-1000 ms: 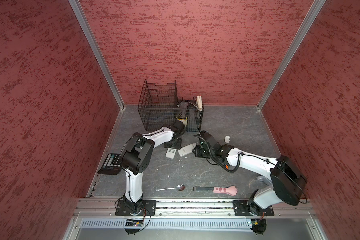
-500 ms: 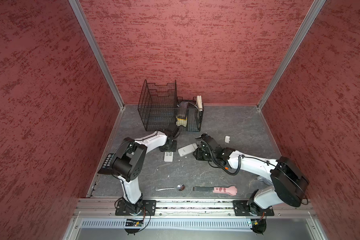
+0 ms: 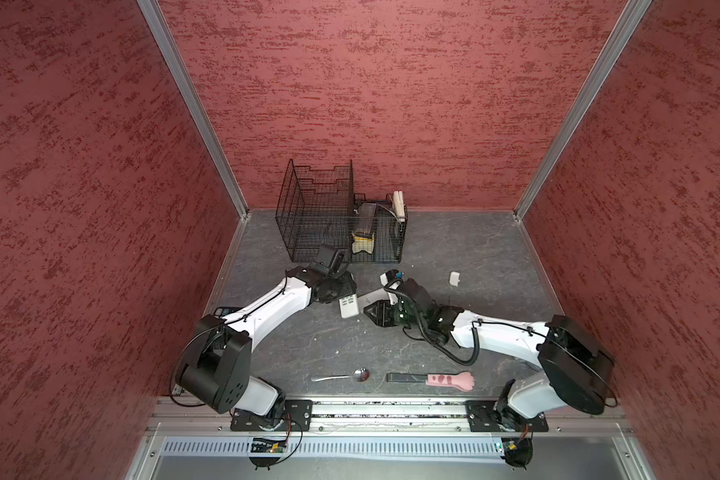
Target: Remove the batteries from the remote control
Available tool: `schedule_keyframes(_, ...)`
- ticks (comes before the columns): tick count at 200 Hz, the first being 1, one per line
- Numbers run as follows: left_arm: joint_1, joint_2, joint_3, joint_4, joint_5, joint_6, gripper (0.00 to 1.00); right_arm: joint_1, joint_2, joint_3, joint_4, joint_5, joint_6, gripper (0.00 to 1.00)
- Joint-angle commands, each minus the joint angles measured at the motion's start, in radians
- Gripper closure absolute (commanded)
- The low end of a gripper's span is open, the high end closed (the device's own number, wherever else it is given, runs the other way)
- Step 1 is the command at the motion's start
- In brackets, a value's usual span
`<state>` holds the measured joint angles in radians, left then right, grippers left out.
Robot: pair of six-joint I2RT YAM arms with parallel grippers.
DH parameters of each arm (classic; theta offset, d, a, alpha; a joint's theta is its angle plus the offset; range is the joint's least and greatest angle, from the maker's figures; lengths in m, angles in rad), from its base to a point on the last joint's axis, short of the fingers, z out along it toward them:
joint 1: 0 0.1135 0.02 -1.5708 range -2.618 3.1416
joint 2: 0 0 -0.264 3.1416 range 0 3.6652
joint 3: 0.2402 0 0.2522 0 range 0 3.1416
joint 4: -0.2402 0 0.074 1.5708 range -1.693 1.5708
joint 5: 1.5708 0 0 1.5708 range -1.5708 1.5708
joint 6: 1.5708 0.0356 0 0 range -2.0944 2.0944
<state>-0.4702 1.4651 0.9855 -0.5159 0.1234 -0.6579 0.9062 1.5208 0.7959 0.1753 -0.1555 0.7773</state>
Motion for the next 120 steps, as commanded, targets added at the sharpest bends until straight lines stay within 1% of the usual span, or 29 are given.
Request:
schedule_keyframes(1,-0.005,-0.026,0.007,0.057,0.054,-0.048,0.71,0.011,0.012,0.045,0.086,0.005,0.029,0.59)
schedule_keyframes(78,-0.005,-0.068,0.013,0.076,0.102,-0.068,0.71,0.014,0.051,0.096,0.005,0.023,0.008,0.58)
schedule_keyframes(120,-0.005,-0.083,0.016,0.076,0.116,-0.072,0.71,0.014,0.08,0.126,0.003,0.039,-0.009,0.58)
